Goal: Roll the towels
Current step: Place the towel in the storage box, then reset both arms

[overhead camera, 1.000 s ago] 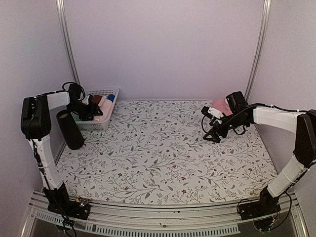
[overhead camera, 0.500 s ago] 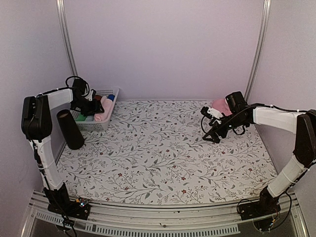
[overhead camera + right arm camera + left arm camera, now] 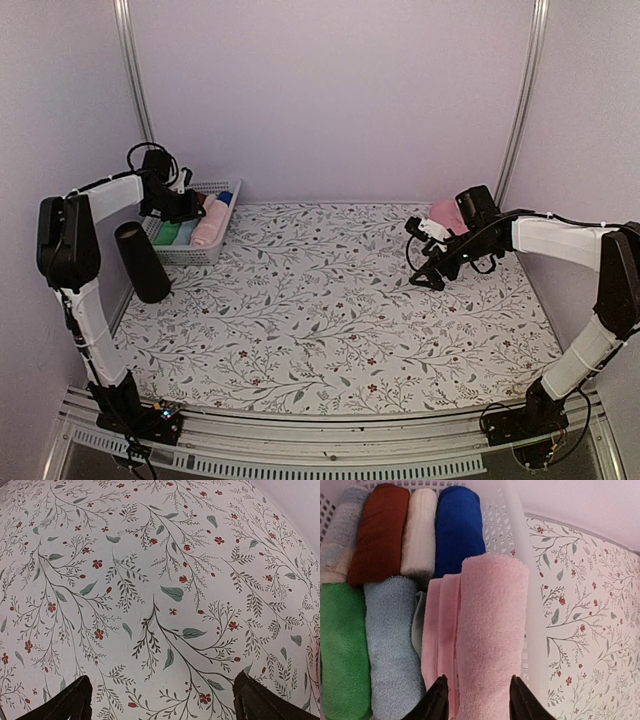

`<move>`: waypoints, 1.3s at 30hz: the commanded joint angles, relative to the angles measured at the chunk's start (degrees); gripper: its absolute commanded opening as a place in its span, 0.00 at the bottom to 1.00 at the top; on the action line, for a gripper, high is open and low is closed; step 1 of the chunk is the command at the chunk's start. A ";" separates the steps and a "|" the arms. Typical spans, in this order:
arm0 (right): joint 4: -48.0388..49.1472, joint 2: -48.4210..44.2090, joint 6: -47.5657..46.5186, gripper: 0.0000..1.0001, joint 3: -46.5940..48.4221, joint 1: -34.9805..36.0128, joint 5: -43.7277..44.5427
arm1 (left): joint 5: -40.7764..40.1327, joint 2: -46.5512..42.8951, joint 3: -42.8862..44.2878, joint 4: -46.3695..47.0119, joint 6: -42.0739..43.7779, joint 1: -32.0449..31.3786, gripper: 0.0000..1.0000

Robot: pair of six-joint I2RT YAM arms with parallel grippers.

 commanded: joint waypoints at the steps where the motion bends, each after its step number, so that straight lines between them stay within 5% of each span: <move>1: 0.67 -0.30 -0.49 0.99 -1.06 0.52 0.23 | 2.39 -1.23 -0.41 1.22 0.13 -0.46 0.41; 8: 0.67 -0.13 -0.66 0.99 -1.06 0.79 0.10 | 2.29 -0.18 0.00 1.34 -0.51 -0.52 0.59; 14: 0.58 0.23 -0.75 0.99 -1.00 1.02 0.68 | 2.12 -7.59 -5.97 12.80 -0.74 -2.41 0.54; 18: 0.59 0.15 -0.84 0.99 -0.97 1.25 0.98 | 5.10 -4.77 -2.31 9.53 0.07 -3.47 0.53; 24: 0.97 -0.15 -0.93 0.99 -1.00 1.35 2.06 | 1.98 -2.54 -1.40 8.02 1.03 -5.14 0.75; 27: 2.36 -0.68 -0.19 0.99 -1.42 1.33 3.62 | -1.07 -3.43 -1.81 8.20 2.31 -7.01 0.96; 39: 4.83 -8.43 9.79 0.99 -0.03 -4.53 6.26 | -20.44 -20.68 -16.67 15.09 3.23 -23.46 0.97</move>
